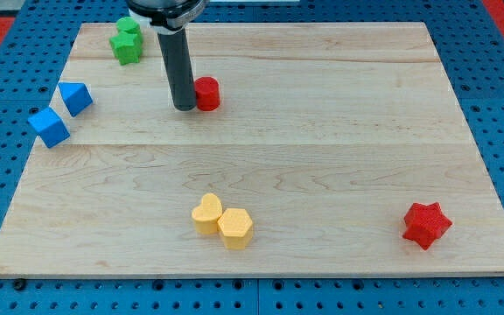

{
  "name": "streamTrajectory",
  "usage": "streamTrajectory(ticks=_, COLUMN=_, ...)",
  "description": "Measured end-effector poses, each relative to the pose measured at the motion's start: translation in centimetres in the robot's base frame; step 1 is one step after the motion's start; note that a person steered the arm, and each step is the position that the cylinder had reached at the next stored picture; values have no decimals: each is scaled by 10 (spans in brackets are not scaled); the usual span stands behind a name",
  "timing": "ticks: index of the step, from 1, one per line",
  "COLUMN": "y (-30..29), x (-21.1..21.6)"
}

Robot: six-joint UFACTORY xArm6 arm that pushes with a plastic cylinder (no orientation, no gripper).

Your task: Move the red circle into the red star towards the bottom right corner

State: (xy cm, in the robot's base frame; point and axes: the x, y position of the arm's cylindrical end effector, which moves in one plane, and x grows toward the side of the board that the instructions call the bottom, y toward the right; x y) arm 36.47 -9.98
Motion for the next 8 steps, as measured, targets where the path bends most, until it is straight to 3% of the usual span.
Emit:
streamTrajectory(ticks=2, y=26, x=-33)
streamTrajectory(ticks=5, y=126, x=61)
streamTrajectory(ticks=6, y=101, x=82)
streamTrajectory(ticks=8, y=121, x=134)
